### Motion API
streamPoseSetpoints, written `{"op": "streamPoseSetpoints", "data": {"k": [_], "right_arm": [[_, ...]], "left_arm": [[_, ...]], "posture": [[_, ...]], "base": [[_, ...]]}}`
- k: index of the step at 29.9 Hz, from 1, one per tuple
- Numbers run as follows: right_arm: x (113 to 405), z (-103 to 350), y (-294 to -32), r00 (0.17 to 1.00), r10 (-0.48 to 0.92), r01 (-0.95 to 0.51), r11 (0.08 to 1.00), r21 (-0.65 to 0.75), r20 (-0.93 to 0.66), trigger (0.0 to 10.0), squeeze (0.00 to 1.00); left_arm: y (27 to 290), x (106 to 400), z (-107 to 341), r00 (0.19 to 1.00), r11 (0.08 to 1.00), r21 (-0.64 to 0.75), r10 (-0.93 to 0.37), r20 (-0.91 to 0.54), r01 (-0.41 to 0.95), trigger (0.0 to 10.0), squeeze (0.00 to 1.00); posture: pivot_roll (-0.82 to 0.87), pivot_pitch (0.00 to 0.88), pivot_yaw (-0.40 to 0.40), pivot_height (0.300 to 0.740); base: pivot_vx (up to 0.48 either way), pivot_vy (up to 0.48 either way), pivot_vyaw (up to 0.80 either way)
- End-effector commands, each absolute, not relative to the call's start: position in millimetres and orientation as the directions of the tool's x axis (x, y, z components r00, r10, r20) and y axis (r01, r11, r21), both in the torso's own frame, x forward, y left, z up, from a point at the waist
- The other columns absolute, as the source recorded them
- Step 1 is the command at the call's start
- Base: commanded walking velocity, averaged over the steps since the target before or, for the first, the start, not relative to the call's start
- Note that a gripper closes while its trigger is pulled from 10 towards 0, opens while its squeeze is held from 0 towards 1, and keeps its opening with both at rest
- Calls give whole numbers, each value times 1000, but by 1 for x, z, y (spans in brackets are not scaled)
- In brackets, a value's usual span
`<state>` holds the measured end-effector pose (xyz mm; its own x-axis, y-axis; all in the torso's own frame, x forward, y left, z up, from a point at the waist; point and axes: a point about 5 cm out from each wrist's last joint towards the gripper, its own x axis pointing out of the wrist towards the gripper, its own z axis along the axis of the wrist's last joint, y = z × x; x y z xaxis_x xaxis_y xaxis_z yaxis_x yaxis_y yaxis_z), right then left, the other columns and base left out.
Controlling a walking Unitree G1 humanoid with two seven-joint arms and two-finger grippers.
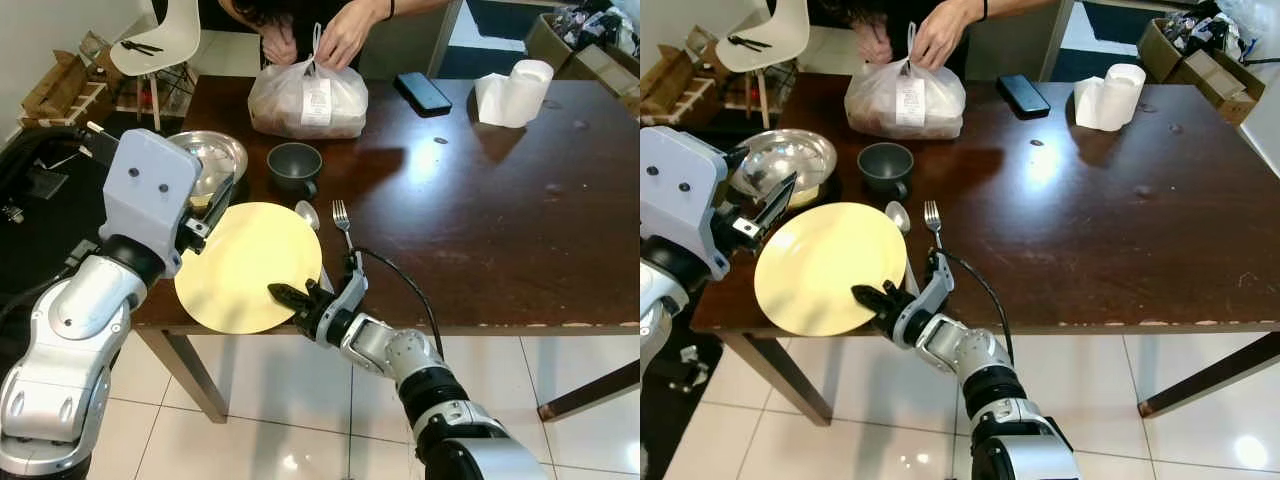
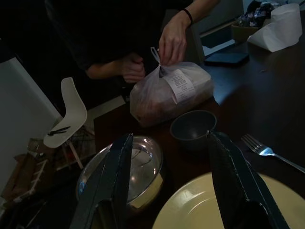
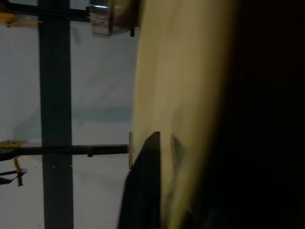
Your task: Setting the table
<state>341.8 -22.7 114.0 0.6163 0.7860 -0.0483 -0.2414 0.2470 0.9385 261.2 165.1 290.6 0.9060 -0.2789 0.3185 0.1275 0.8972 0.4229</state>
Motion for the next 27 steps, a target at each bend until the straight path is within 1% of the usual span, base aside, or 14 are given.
{"op": "streamPoseSetpoints", "data": {"k": [1,5,6,7,12,14,17,18,19,20,21,22,25,27], "right_arm": [[334,120,8,564,825,-253,204,946,-27,10000,1000],[335,120,5,582,813,-236,202,951,-28,10000,1000],[335,120,3,591,806,-229,205,952,-31,10000,827],[335,119,1,600,799,-219,205,954,-34,10000,0],[331,120,-9,621,784,-207,178,962,-11,10000,0],[316,117,-20,627,779,-191,164,968,-8,10000,0],[303,114,-26,623,782,-180,166,970,-18,10000,0],[293,110,-30,618,786,-170,171,971,-30,10000,0],[293,110,-30,618,786,-170,171,971,-30,10000,0],[276,103,-36,608,791,-147,193,970,-66,10000,0],[276,103,-36,608,791,-147,193,970,-66,10000,0],[260,97,-43,596,797,-128,217,968,-100,10000,0],[248,92,-52,596,792,-107,241,965,-132,10000,0],[242,93,-62,612,775,-106,281,954,-160,10000,0]], "left_arm": [[163,259,288,909,896,425,-278,311,129,10000,0],[162,260,287,909,897,422,-279,311,131,10000,0],[162,260,287,908,898,421,-279,311,132,10000,0],[161,261,286,908,898,419,-280,312,134,10000,0],[159,263,286,905,901,412,-285,316,139,10000,0],[157,265,286,901,902,406,-290,321,146,10000,0],[156,267,286,899,903,401,-294,324,150,10000,0],[155,268,286,897,904,399,-296,327,153,10000,0],[155,268,286,897,904,399,-296,327,153,10000,0],[153,270,286,894,905,393,-302,332,160,10000,0],[153,270,286,894,905,393,-302,332,160,10000,0],[151,272,286,890,907,388,-306,337,165,10000,0],[149,274,285,887,909,381,-309,343,169,10000,0],[147,275,285,883,911,374,-311,351,172,10000,0]], "posture": [[250,171,54,740],[243,168,54,740],[235,164,53,740],[230,161,52,740],[214,154,53,740],[197,146,54,740],[185,142,55,740],[174,138,55,740],[174,138,55,740],[159,132,54,740],[159,132,54,740],[145,125,52,740],[134,120,51,740],[108,102,50,740]], "base": [[0,0,0],[0,0,0],[0,0,0],[0,0,0],[0,0,0],[0,0,0],[0,0,0],[0,0,0],[0,0,0],[0,0,0],[0,0,0],[0,0,0],[0,0,0],[0,0,0]]}}
